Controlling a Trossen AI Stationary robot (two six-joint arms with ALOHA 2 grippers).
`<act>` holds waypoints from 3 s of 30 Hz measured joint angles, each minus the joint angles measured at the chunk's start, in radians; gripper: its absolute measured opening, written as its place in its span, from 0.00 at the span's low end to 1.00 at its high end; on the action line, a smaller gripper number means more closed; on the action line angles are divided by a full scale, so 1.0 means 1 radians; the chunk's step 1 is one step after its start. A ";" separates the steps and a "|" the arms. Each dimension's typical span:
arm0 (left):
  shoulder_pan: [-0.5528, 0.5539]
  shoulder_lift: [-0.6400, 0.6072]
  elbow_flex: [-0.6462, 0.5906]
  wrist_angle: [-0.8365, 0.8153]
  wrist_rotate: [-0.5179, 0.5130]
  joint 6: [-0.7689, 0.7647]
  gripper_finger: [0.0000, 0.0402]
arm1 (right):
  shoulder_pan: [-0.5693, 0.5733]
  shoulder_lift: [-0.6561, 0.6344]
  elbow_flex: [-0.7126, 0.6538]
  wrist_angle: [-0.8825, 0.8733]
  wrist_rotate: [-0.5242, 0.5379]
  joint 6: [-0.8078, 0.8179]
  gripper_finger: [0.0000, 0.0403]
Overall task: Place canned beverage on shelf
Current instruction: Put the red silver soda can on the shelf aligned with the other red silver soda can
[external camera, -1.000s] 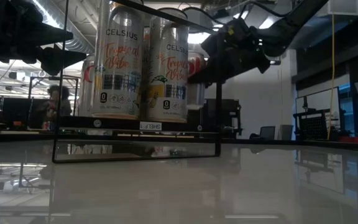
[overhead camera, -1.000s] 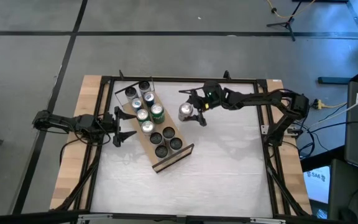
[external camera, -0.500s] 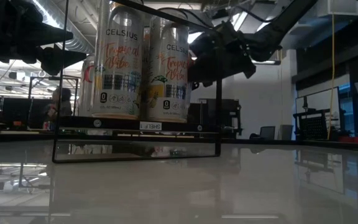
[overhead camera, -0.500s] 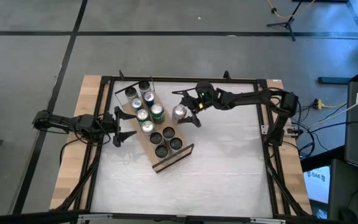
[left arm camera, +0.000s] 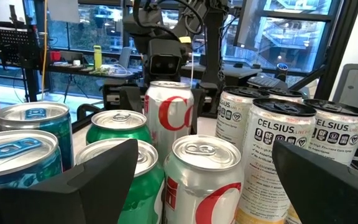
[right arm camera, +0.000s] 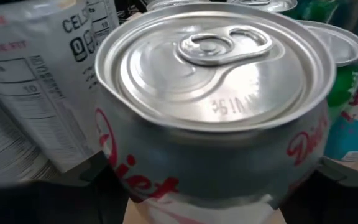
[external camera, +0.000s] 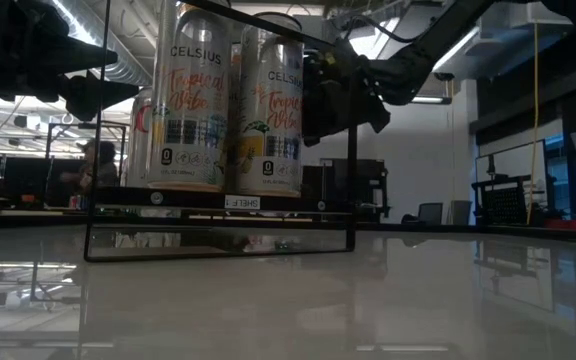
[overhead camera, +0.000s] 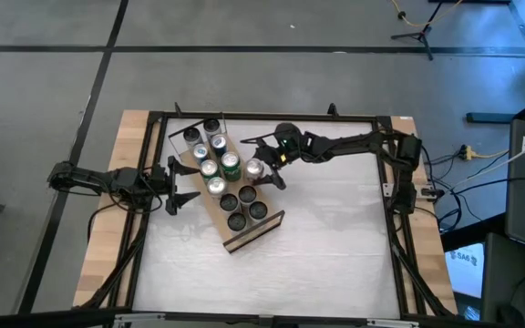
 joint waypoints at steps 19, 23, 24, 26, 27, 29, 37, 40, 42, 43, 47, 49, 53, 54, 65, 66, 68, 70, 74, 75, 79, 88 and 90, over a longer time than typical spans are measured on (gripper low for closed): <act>0.000 0.000 0.000 0.000 0.003 0.000 0.90 | 0.026 0.048 0.005 0.055 0.044 -0.009 0.76; 0.000 0.000 0.000 0.000 0.003 0.000 0.90 | 0.038 0.048 0.005 0.053 0.046 -0.013 0.76; 0.000 0.000 0.000 0.000 0.003 0.000 0.90 | 0.039 0.048 0.005 0.052 0.047 -0.018 0.76; 0.000 0.000 0.000 0.000 0.003 0.000 0.90 | 0.045 0.048 0.005 0.050 0.057 -0.023 0.76; 0.000 0.000 0.000 0.000 0.003 0.000 0.90 | 0.045 0.048 0.005 0.047 0.062 -0.028 0.76; 0.000 0.000 0.000 0.000 0.003 0.000 0.90 | 0.050 0.048 0.005 0.047 0.070 -0.030 0.76; 0.000 0.000 0.000 0.000 0.003 0.000 0.90 | 0.049 0.048 0.005 0.054 0.060 -0.030 0.76; 0.000 0.000 0.000 0.000 0.003 0.000 0.90 | 0.049 0.048 0.005 0.053 0.034 -0.030 0.76; 0.000 0.000 0.000 0.000 0.003 0.000 0.90 | 0.049 0.048 0.005 0.054 0.027 -0.030 0.76; 0.000 0.000 0.000 0.000 0.002 0.000 0.90 | 0.049 0.048 0.005 0.054 0.025 -0.030 0.76; 0.000 0.000 0.000 0.000 0.003 0.000 0.90 | 0.049 0.048 0.005 0.054 0.023 -0.030 0.76; 0.000 0.000 0.000 0.000 0.002 0.000 0.90 | 0.049 0.048 0.005 0.054 0.023 -0.030 0.77; 0.000 0.000 0.000 0.000 0.002 0.000 0.90 | 0.049 0.048 0.005 0.055 0.018 -0.030 0.81; 0.000 0.000 0.000 0.000 0.002 0.000 0.90 | 0.049 0.048 0.005 0.055 0.018 -0.030 0.82; 0.000 0.000 0.000 0.000 0.002 0.000 0.90 | 0.049 0.048 0.005 0.077 0.012 -0.030 0.88; 0.000 0.000 0.000 0.000 0.002 0.000 0.90 | 0.049 0.048 0.005 0.081 0.012 -0.030 0.88; 0.000 0.000 0.000 0.000 0.002 0.000 0.90 | 0.049 0.048 0.005 0.084 0.012 -0.030 0.88; 0.000 0.000 0.000 0.000 0.002 0.000 0.90 | 0.049 0.048 0.005 0.084 0.013 -0.030 0.88; 0.000 0.000 0.000 0.000 0.002 0.000 0.90 | 0.048 0.048 0.005 0.081 0.013 -0.014 0.88; 0.000 0.000 0.000 0.000 0.002 0.000 0.90 | 0.048 0.046 0.005 0.079 0.013 -0.007 0.88; 0.000 0.000 0.000 0.000 0.002 0.000 0.90 | 0.047 0.041 0.005 0.075 0.012 -0.002 0.88; 0.000 0.000 0.000 0.000 0.002 0.000 0.90 | 0.016 -0.023 0.005 -0.079 0.019 -0.010 0.88; 0.000 0.000 0.000 0.000 0.002 0.000 0.90 | 0.013 -0.033 0.005 -0.109 0.026 -0.025 0.88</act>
